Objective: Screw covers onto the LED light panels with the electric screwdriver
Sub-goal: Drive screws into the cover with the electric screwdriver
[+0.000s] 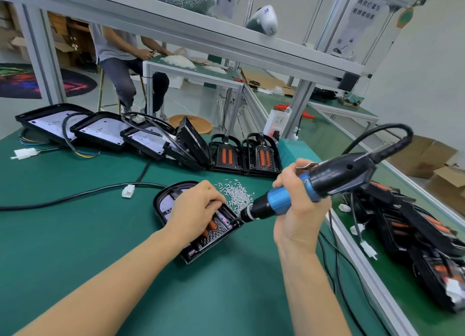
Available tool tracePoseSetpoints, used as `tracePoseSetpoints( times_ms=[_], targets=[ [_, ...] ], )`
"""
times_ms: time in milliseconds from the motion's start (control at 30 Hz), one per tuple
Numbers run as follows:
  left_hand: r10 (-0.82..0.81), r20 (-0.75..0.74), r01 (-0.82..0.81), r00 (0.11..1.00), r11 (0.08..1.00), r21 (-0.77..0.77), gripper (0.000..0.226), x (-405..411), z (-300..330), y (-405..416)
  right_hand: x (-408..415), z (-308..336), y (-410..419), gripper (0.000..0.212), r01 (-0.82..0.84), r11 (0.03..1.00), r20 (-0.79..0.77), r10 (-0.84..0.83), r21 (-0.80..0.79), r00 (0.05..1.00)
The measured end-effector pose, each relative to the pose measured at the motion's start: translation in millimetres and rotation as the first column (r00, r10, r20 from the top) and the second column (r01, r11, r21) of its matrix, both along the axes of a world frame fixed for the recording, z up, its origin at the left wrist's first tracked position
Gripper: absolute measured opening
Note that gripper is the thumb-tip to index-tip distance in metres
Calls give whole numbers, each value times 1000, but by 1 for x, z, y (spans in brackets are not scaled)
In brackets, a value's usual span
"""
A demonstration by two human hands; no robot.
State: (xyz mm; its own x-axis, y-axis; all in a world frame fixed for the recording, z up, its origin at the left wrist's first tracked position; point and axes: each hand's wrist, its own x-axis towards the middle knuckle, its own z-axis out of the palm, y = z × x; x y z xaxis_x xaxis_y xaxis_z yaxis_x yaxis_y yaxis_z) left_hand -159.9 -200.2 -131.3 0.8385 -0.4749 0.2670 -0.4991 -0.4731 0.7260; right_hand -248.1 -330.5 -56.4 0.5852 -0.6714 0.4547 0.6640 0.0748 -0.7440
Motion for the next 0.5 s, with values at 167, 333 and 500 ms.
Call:
tracePoseSetpoints(
  times_ms=[167, 333, 500],
  targets=[
    [40, 94, -41, 995, 999, 15, 17, -3, -1, 2, 3, -2, -2, 26, 29, 1000, -39, -28, 4, 999],
    [180, 282, -216, 943, 971, 101, 20, -1, -5, 0, 2, -3, 1, 26, 15, 999, -33, -16, -38, 999],
    [340, 308, -379, 888, 923, 73, 19, -4, -5, 1, 1, -3, 4, 30, -1, 999, -13, 1, 38, 1000]
  ],
)
